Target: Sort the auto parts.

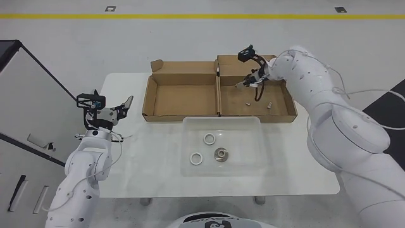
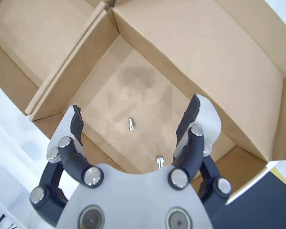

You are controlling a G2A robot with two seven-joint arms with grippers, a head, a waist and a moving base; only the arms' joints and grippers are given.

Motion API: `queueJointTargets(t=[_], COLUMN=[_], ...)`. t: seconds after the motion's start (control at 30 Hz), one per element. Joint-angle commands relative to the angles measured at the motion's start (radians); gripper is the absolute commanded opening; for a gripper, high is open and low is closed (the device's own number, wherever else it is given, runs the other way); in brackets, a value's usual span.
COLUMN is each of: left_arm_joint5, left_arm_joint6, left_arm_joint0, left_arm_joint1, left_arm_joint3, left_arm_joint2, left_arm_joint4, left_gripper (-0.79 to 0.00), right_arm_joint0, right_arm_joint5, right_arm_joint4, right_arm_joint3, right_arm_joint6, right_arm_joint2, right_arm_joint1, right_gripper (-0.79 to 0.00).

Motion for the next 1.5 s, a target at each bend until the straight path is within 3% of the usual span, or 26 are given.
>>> queueJointTargets(t=[0.0, 0.47, 0.67, 0.83, 1.0, 1.23, 1.47], left_arm_joint5=[0.000, 0.000, 0.000, 0.000, 0.000, 0.000, 0.000], left_arm_joint6=[0.000, 0.000, 0.000, 0.000, 0.000, 0.000, 0.000], left_arm_joint0=[0.000, 0.000, 0.000, 0.000, 0.000, 0.000, 0.000], left_arm_joint1=[0.000, 0.000, 0.000, 0.000, 0.000, 0.000, 0.000], left_arm_joint3=[0.000, 0.000, 0.000, 0.000, 0.000, 0.000, 0.000], left_arm_joint2=[0.000, 0.000, 0.000, 0.000, 0.000, 0.000, 0.000], left_arm_joint4=[0.000, 0.000, 0.000, 0.000, 0.000, 0.000, 0.000], left_gripper=[0.000, 0.000, 0.000, 0.000, 0.000, 0.000, 0.000], right_arm_joint0=[0.007, -0.027, -0.074, -0.144, -0.281, -0.588, -0.861], right_arm_joint5=[-0.030, -0.290, -0.296, -0.247, -0.147, 0.005, 0.050], right_arm_joint4=[0.016, 0.154, 0.196, 0.235, 0.297, 0.454, 0.610], right_arm_joint3=[0.005, -0.054, -0.181, -0.374, -0.671, -1.124, -1.347], right_arm_joint6=[-0.015, -0.168, -0.176, -0.142, -0.069, 0.069, 0.152], right_arm_joint2=[0.013, 0.122, 0.172, 0.237, 0.358, 0.639, 0.879], right_arm_joint1=[0.010, 0.100, 0.156, 0.226, 0.326, 0.470, 0.546], right_gripper=[0.000, 0.000, 0.000, 0.000, 0.000, 0.000, 0.000])
